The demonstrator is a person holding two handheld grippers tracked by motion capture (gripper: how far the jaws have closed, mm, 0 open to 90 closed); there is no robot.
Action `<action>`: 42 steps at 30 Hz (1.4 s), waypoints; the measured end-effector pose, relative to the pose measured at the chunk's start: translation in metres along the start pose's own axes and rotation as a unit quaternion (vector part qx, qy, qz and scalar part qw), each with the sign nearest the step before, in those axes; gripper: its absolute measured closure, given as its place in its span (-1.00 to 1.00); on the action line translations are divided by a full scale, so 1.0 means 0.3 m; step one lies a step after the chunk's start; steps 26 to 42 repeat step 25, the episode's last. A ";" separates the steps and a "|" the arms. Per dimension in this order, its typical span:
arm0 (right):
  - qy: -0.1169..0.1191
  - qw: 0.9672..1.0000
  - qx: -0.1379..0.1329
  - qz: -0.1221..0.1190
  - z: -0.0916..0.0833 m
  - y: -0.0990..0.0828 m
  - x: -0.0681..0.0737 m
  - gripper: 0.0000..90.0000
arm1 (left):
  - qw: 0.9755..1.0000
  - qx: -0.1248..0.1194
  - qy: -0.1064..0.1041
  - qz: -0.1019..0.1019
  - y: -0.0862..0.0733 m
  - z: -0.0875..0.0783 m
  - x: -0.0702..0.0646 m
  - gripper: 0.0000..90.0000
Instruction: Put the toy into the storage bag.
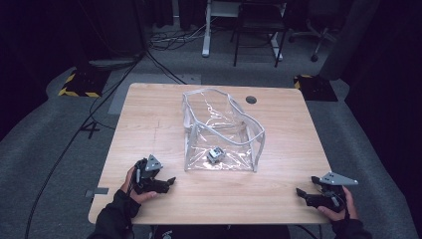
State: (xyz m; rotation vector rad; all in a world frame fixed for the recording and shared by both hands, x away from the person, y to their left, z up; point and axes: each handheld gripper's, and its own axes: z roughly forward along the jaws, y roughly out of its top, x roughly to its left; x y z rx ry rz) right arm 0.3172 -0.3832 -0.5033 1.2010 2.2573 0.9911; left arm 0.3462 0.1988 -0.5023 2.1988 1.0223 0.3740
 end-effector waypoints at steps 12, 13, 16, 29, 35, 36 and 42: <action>0.001 1.000 0.000 -0.001 0.000 0.000 -0.001 -0.62 | 1.000 0.000 -0.002 -0.001 0.003 0.003 0.001 -0.65; 0.001 1.000 0.000 0.000 0.000 0.000 -0.001 -0.62 | 1.000 -0.001 -0.001 -0.001 0.003 0.004 0.001 -0.65; 0.002 1.000 0.001 -0.001 0.000 0.001 -0.001 -0.62 | 1.000 0.001 -0.002 -0.001 0.003 0.003 0.001 -0.65; 0.002 1.000 -0.002 0.002 0.002 0.001 0.000 -0.63 | 1.000 0.001 0.001 0.003 0.005 0.004 0.003 -0.65; 0.002 1.000 -0.002 0.002 0.002 0.001 0.000 -0.63 | 1.000 0.001 0.001 0.003 0.005 0.004 0.003 -0.65; 0.002 1.000 -0.002 0.002 0.002 0.001 0.000 -0.63 | 1.000 0.001 0.001 0.003 0.005 0.004 0.003 -0.65; 0.002 1.000 -0.002 0.002 0.002 0.001 0.000 -0.63 | 1.000 0.001 0.001 0.003 0.005 0.004 0.003 -0.65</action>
